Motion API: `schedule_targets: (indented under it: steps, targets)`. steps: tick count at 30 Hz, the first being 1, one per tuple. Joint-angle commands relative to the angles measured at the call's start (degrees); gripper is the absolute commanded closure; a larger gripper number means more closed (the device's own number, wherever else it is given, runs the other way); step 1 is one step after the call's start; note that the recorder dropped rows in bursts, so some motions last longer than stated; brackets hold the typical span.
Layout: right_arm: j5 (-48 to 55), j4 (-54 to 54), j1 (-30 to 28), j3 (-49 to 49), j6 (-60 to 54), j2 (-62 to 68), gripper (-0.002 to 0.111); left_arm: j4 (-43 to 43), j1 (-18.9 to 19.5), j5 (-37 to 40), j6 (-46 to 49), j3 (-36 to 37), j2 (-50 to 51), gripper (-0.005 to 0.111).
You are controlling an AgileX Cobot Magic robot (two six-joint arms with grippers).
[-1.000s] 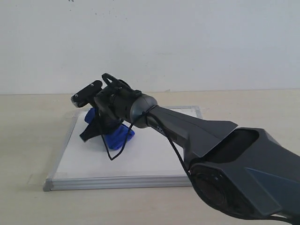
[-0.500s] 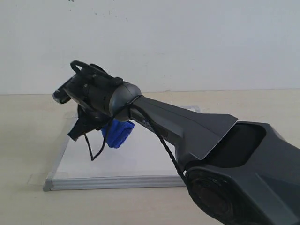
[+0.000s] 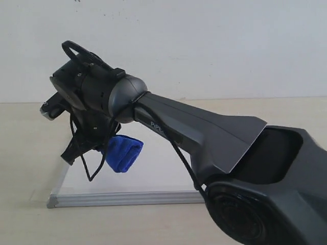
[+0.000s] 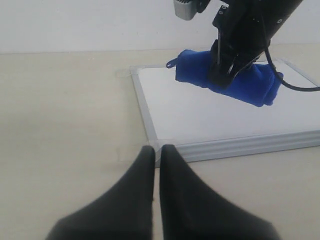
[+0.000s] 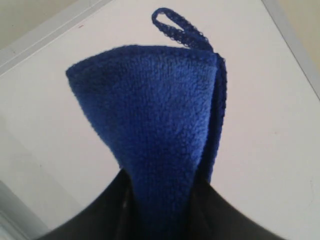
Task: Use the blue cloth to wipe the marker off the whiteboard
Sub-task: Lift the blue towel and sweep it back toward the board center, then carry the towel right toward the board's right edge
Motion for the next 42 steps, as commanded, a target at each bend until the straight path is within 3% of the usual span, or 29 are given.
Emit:
schedule_targets:
  steps: [1, 12, 19, 25, 33, 42]
  targets:
    - [0.37, 1.02, 0.55, -0.13, -1.37, -2.89, 0.109, -0.56, 0.22, -0.37, 0.06, -0.14, -0.13, 0.103]
    - [0.37, 3.66, 0.55, 4.32, -3.57, -6.75, 0.109, -0.56, 0.22, -0.37, 0.06, -0.14, -0.13, 0.103]
    - [-0.08, 3.66, 0.55, 14.80, -3.58, -11.24, 0.109, -0.56, 0.22, -0.37, 0.06, -0.14, -0.13, 0.103]
    - [-6.78, 3.20, 0.20, 26.31, -2.54, -18.00, 0.109, -0.56, 0.22, -0.37, 0.06, -0.14, -0.13, 0.103]
    - [-18.24, 4.09, -5.15, 43.76, -0.90, -29.14, 0.109, -0.56, 0.22, -0.37, 0.06, -0.14, -0.13, 0.103]
    - [-28.40, 5.72, -15.05, 59.35, 2.00, -40.55, 0.109, -0.56, 0.22, -0.37, 0.06, -0.14, -0.13, 0.103]
